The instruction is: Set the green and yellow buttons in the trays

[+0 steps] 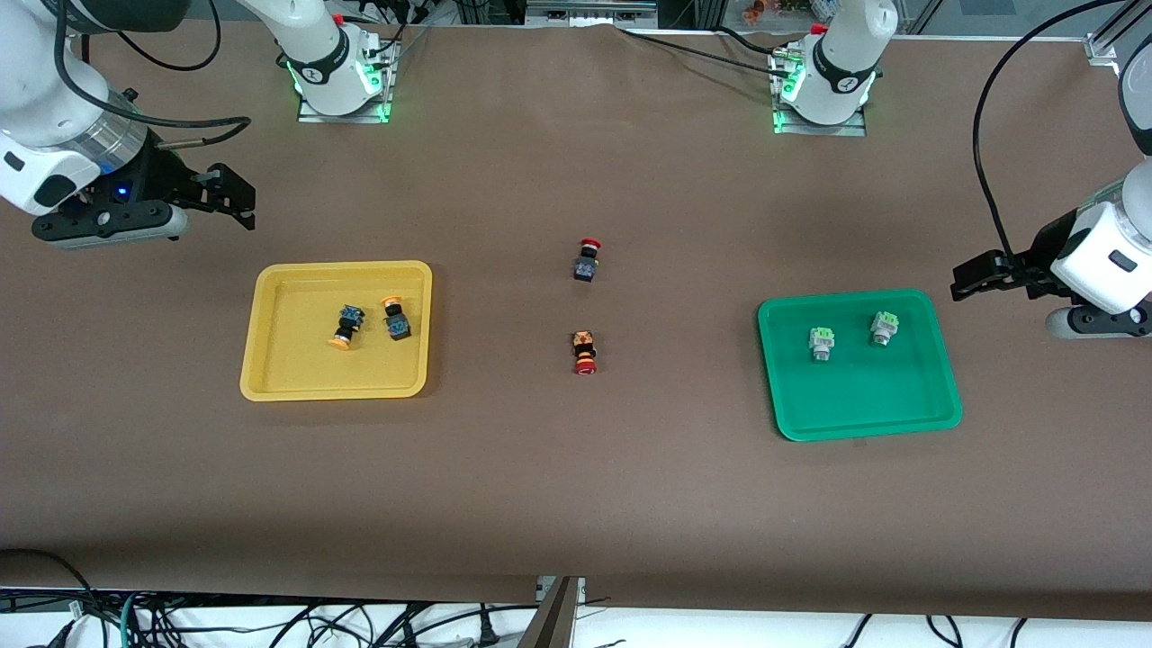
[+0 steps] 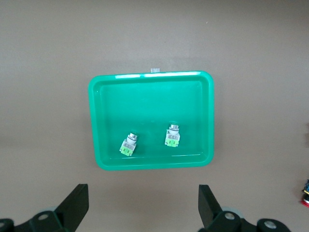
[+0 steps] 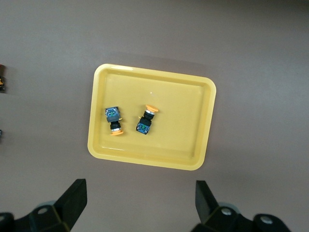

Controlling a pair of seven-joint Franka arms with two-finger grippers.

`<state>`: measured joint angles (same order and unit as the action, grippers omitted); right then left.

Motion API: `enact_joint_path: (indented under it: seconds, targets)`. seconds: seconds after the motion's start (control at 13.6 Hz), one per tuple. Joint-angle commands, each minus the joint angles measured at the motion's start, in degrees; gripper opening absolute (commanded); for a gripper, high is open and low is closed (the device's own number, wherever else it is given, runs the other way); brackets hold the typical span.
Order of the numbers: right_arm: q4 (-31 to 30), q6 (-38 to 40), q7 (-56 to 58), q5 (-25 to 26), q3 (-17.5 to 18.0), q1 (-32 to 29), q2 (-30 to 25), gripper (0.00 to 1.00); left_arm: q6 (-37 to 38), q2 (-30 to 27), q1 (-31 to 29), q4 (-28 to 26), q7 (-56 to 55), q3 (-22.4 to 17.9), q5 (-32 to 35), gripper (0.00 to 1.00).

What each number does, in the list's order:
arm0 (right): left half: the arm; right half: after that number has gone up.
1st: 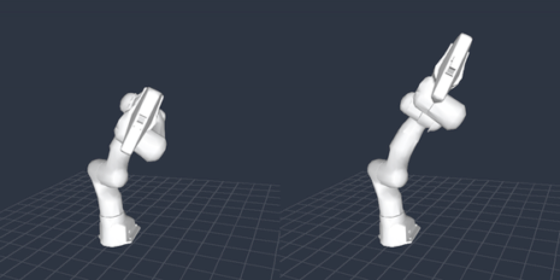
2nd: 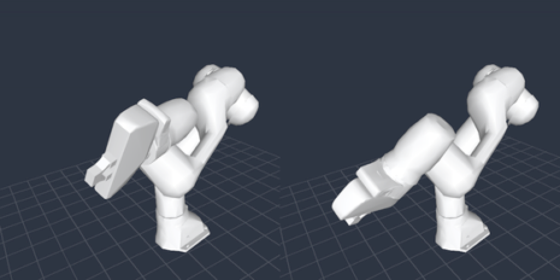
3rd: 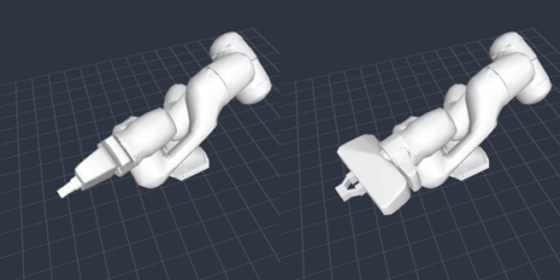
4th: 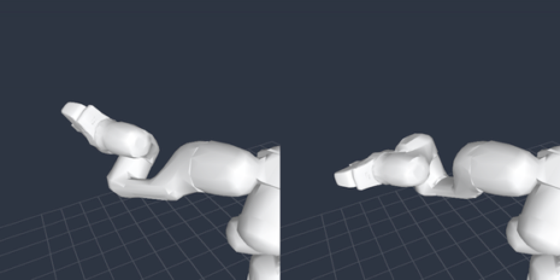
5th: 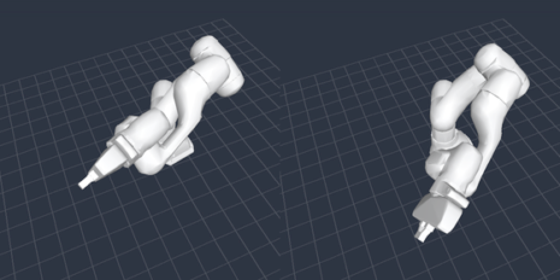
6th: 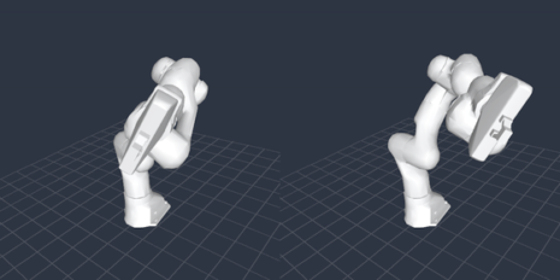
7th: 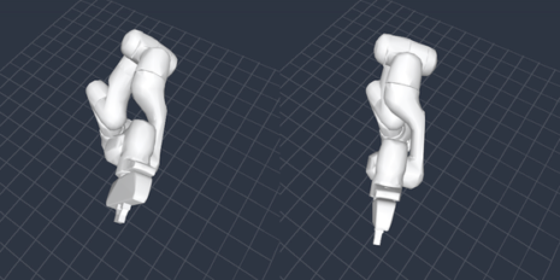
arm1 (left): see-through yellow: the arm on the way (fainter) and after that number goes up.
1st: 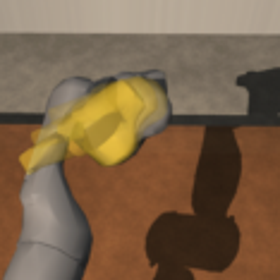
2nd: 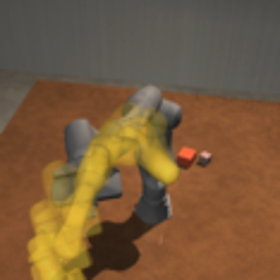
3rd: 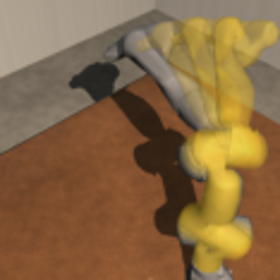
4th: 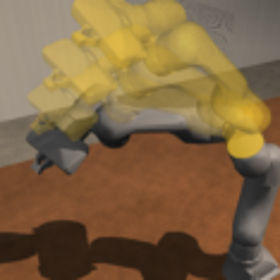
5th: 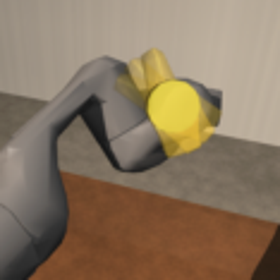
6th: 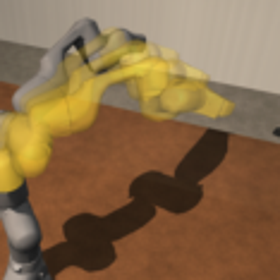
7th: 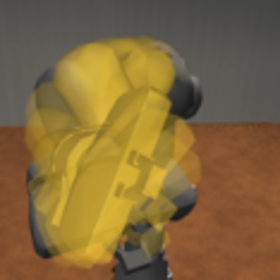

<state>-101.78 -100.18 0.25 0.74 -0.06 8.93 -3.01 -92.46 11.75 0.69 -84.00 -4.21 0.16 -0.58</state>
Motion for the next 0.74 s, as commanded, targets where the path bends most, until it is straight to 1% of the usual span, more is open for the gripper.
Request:
enact_joint_path:
  seconds: [0.0,0.66]
  targets:
    - [1.9,0.3,-0.4,0.8,0.4,-0.7,0.6,0.99,1.3,0.7,-0.4,1.9,-0.4,0.0,-0.8,1.00]
    - [3.5,0.4,-0.1,1.0,0.3,-0.7,1.0,0.99,1.3,0.6,-0.5,1.9,-0.4,0.0,-0.7,1.00]
